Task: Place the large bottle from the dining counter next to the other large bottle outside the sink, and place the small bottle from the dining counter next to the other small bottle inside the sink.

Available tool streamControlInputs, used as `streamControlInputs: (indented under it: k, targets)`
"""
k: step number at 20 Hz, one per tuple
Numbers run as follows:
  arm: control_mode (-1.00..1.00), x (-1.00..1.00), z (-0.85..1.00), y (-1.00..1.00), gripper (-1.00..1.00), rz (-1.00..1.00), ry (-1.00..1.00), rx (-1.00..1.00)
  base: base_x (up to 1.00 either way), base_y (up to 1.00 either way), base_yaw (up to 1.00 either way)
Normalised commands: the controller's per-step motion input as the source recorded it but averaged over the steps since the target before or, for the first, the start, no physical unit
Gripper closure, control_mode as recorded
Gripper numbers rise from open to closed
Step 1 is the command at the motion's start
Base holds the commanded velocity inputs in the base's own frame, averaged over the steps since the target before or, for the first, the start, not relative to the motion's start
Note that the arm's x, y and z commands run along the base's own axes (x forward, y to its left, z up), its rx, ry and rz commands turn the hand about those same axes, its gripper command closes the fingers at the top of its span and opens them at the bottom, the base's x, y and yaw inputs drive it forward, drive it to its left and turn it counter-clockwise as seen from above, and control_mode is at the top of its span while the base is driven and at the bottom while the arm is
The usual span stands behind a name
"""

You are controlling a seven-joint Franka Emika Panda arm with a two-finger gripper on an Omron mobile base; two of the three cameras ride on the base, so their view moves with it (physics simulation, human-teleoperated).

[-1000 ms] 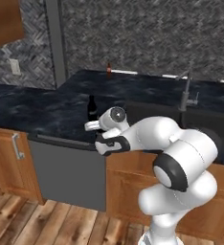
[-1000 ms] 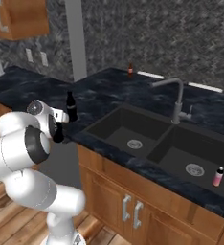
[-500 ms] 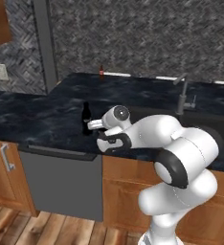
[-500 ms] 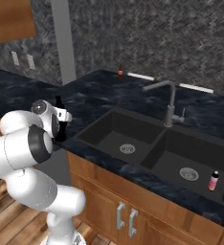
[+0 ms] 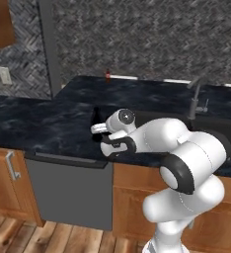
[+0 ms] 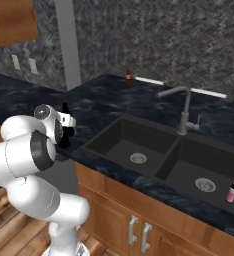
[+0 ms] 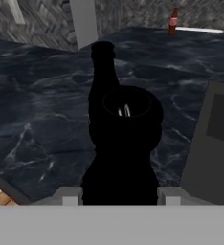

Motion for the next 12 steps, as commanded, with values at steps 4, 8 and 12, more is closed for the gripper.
streamControlInputs:
  k: [4,8,12]
  targets:
    - [1.0,0.0,0.0,0.0,1.0,0.0,0.0,0.0,0.36,0.13,-0.06]
    - [1.0,0.0,0.0,0.0,1.0,0.0,0.0,0.0,0.37,0.0,-0.07]
    - [1.0,0.0,0.0,0.0,1.0,0.0,0.0,0.0,0.33,0.0,-0.05]
